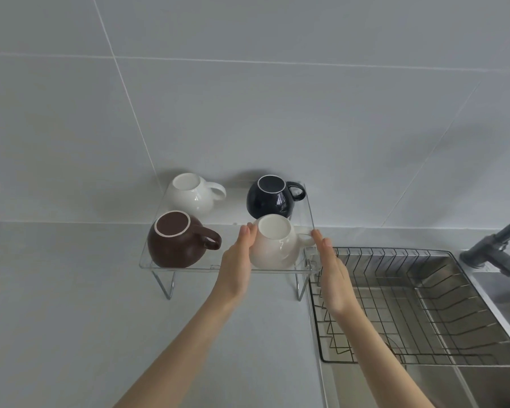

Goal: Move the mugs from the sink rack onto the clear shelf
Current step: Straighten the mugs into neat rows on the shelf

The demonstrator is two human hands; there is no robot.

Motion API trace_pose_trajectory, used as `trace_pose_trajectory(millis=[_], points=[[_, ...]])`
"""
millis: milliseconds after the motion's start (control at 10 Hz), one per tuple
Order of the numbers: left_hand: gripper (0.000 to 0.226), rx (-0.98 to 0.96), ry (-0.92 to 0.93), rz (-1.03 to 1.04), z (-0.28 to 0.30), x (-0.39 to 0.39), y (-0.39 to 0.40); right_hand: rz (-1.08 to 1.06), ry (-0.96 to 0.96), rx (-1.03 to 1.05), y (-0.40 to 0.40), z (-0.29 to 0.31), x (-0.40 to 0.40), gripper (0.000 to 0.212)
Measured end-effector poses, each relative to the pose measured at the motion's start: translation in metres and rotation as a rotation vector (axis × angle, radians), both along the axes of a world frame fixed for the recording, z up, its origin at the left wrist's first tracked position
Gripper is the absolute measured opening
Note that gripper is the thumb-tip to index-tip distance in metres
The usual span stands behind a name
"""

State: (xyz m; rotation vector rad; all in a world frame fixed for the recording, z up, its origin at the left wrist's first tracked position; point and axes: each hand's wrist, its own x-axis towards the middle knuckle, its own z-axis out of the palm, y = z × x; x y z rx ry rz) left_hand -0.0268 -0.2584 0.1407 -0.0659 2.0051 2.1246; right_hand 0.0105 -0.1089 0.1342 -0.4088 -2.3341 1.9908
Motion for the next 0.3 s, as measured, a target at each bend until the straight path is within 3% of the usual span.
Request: trace_pose_trajectory(millis=[200, 300], points=[[0.039, -0.179, 0.109, -0.001, 0.008, 0.0, 0.001, 0.011, 0.022, 0.056, 0.004, 0.003, 0.001, 0.047], [0.048, -0.423, 0.213, -0.063, 0.007, 0.003, 0.003, 0.105, 0.028, 0.26, 0.008, 0.002, 0.009, 0.053]])
